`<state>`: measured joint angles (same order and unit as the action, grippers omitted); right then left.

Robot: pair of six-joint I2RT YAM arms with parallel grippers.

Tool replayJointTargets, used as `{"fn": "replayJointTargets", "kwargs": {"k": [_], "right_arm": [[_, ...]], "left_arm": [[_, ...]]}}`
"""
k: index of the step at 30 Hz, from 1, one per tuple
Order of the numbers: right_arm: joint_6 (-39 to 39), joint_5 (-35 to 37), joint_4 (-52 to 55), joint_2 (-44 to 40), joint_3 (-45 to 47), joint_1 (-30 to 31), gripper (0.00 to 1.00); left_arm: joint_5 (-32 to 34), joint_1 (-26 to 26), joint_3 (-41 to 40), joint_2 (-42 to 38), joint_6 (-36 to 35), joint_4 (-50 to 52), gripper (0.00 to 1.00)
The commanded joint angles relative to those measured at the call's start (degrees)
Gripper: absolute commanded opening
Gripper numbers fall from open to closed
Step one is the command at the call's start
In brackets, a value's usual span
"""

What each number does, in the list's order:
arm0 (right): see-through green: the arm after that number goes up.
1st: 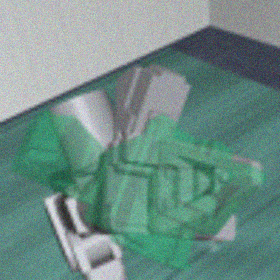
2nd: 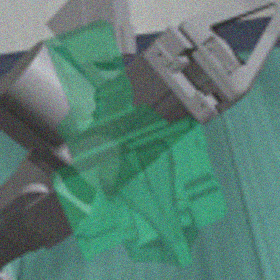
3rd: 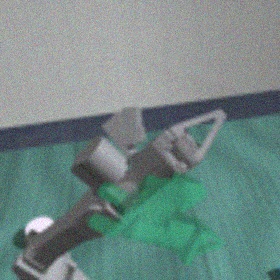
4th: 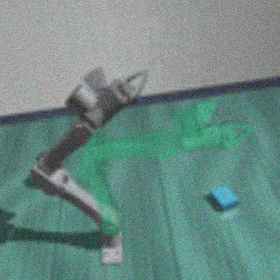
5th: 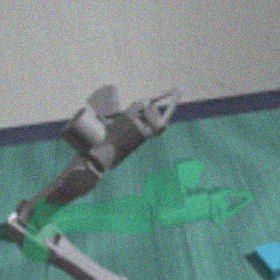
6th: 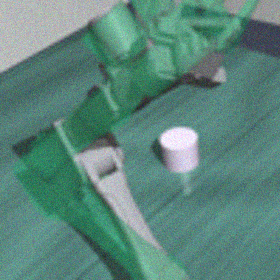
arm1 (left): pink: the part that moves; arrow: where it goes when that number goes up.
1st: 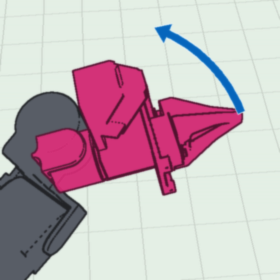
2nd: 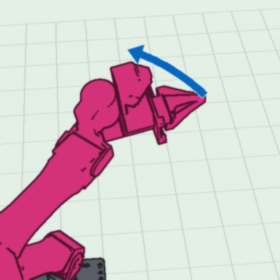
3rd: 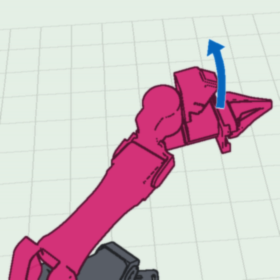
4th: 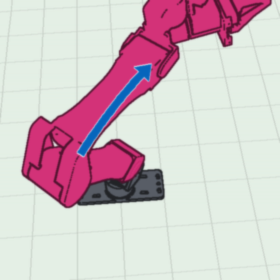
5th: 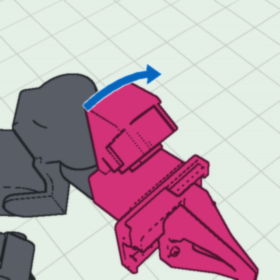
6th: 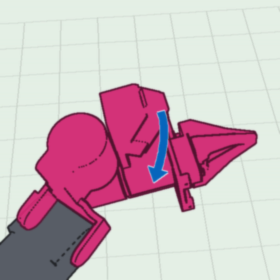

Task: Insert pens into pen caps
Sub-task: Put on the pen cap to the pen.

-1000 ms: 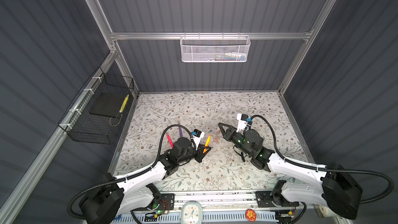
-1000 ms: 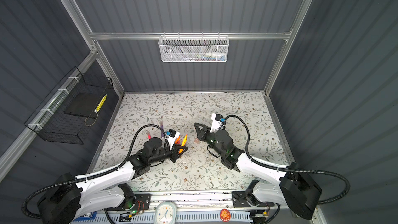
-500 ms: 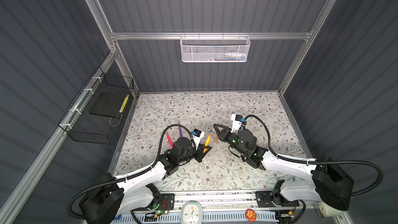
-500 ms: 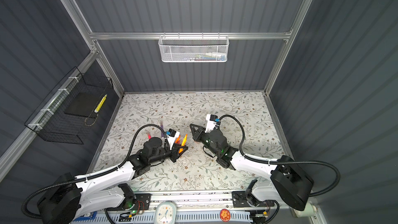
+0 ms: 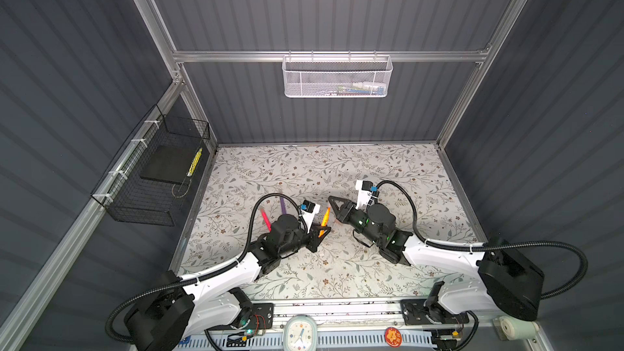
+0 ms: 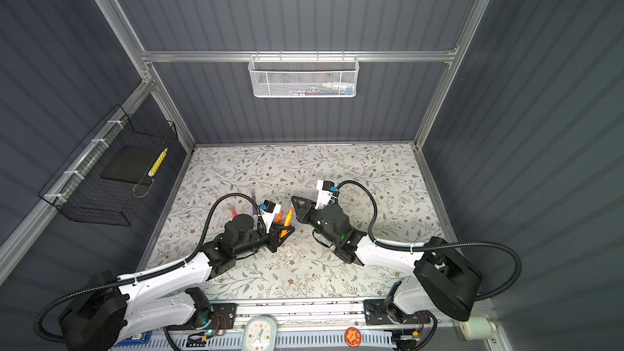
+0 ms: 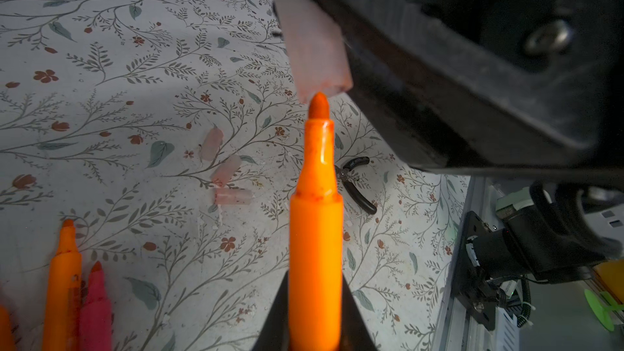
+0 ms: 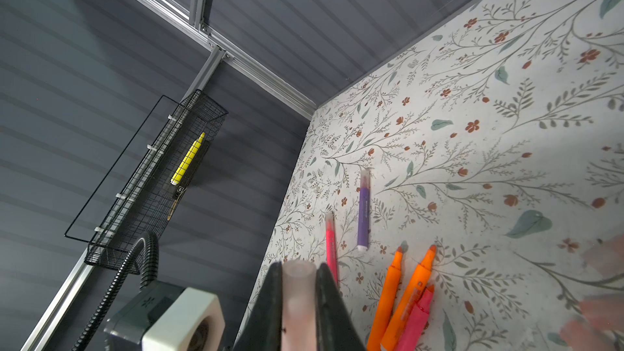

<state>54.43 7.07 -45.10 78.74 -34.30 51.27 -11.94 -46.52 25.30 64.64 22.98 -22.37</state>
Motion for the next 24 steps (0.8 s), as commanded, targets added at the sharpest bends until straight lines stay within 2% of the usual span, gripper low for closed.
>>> {"fn": "replayJointTargets", "kwargs": {"k": [1,12,24], "right_arm": [[0.1,0.6,-2.3,0.4,-1.1,1.0,0.0],[-0.5,2.3,-4.4,2.0,0.1,3.0,0.0],[-4.5,3.1,-7.7,3.0,2.3,3.8,0.0]], "left_arm": [[0.7,0.1,1.8,0.8,0.7,-1.4,0.0],[4.3,0.1,1.9,0.0,3.2,-2.1,0.0],[2.5,0.1,1.4,-3.5,4.3,-4.4,0.0]]}}
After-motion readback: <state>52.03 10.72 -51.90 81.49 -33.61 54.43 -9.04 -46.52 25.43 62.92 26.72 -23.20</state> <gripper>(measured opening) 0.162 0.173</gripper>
